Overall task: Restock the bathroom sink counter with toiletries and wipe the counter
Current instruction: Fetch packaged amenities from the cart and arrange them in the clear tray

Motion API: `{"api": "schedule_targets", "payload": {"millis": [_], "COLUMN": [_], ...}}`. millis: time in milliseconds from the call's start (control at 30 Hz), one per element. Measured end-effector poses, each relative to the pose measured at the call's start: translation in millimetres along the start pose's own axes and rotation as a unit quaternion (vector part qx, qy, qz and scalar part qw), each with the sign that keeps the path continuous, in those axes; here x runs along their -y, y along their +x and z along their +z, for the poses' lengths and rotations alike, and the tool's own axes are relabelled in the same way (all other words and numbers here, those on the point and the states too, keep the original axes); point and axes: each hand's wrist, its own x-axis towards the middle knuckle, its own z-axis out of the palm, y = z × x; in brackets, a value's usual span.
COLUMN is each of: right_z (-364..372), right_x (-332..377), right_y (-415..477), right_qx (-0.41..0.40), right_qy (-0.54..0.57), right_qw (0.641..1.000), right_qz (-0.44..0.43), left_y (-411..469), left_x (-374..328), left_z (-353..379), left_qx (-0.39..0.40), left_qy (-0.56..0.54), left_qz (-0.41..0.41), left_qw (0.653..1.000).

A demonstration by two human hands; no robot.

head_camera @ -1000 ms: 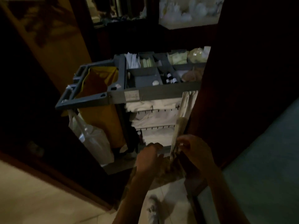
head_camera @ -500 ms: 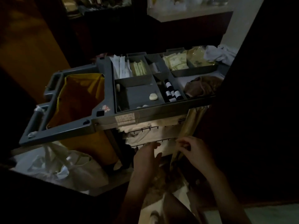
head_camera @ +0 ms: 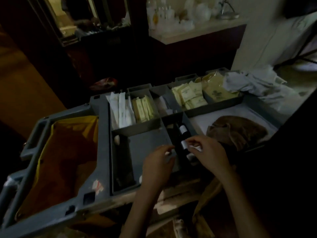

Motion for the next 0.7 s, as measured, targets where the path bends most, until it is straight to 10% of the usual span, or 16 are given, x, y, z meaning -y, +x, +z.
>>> {"api": "schedule_targets", "payload": {"millis": [700], "right_z": [38.2], "right_x": [-38.6], "right_y": [256.9], "right_qx": [-0.003], "right_qy": [0.037], "right_qw": [0.995], "right_qz": [0.093], "left_y": [228.6], "left_x": [19.5], "left_z": [55.0], "left_qx": [-0.073], "left_qy": [-0.012], "left_qz": [0.038], "left_qw": [0.997]}}
